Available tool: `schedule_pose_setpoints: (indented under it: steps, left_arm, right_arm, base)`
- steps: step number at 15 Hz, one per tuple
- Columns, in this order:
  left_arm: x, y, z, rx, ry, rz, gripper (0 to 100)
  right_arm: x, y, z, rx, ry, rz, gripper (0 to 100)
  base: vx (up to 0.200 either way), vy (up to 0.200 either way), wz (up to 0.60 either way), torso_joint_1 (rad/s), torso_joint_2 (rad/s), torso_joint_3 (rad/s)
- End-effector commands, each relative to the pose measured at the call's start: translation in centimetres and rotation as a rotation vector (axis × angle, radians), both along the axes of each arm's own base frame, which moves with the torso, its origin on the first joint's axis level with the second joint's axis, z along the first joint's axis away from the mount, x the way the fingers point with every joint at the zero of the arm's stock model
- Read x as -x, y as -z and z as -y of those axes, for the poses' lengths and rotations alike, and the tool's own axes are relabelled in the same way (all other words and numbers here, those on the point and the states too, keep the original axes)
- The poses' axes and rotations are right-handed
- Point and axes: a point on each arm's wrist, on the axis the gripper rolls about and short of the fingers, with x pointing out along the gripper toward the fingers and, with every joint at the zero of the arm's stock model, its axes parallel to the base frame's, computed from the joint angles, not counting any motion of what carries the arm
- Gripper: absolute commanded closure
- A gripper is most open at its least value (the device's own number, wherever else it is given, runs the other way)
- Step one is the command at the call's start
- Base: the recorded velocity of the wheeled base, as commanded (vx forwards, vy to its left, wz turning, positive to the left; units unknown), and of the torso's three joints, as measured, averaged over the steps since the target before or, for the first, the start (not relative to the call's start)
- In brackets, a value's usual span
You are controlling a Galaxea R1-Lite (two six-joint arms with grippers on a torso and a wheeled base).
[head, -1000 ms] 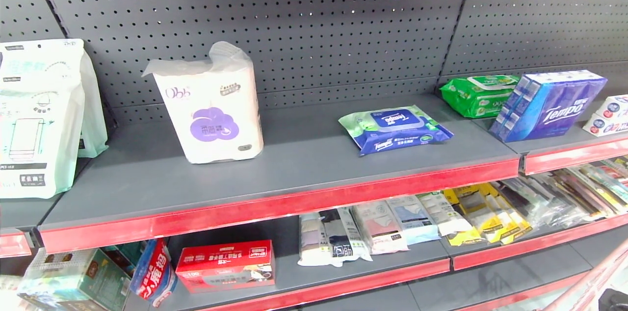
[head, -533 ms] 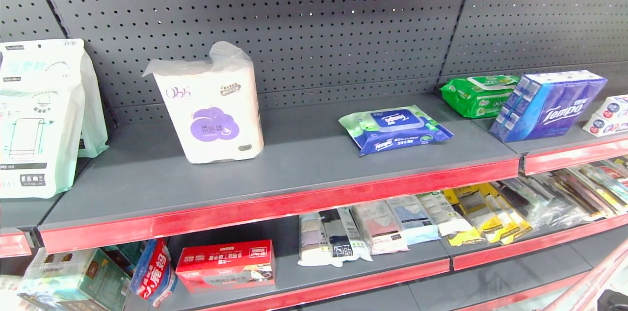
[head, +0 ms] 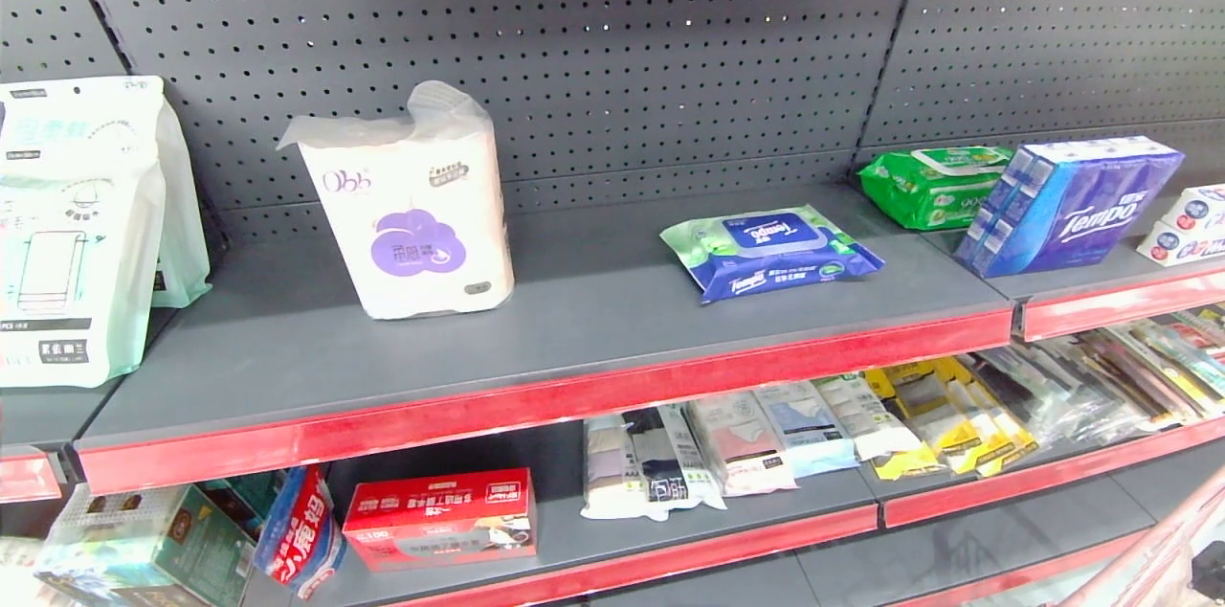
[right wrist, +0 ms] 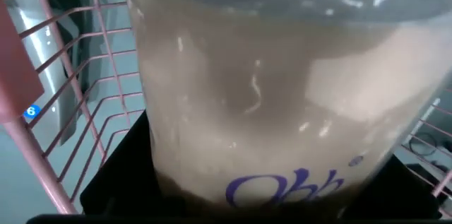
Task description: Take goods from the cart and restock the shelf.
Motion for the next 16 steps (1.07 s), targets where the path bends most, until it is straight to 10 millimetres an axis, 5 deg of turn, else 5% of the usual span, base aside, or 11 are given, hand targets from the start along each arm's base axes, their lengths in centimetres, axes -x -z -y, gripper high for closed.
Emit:
schedule_pose_setpoints:
  steps: [1, 11, 16]
  left_arm:
    - [0.0, 0.0, 0.0, 0.0, 0.0, -0.001, 0]
    - [0.0, 0.0, 0.0, 0.0, 0.0, -0.001, 0]
    - [0.0, 0.0, 0.0, 0.0, 0.0, -0.001, 0]
  right_arm:
    - [0.0, -2.7, 0.1, 0.109, 0.028, 0.067, 100]
    - [0.8, -8.2, -1.1, 0.396, 0.064, 0.242, 100]
    - [2.0, -13.1, -2.8, 0.581, 0.132, 0.404, 100]
  base:
    - [0.0, 0.0, 0.0, 0.0, 0.0, 0.0]
    - [0.0, 0.0, 0.0, 0.0, 0.0, 0.0]
    - [0.0, 0.0, 0.0, 0.0, 0.0, 0.0]
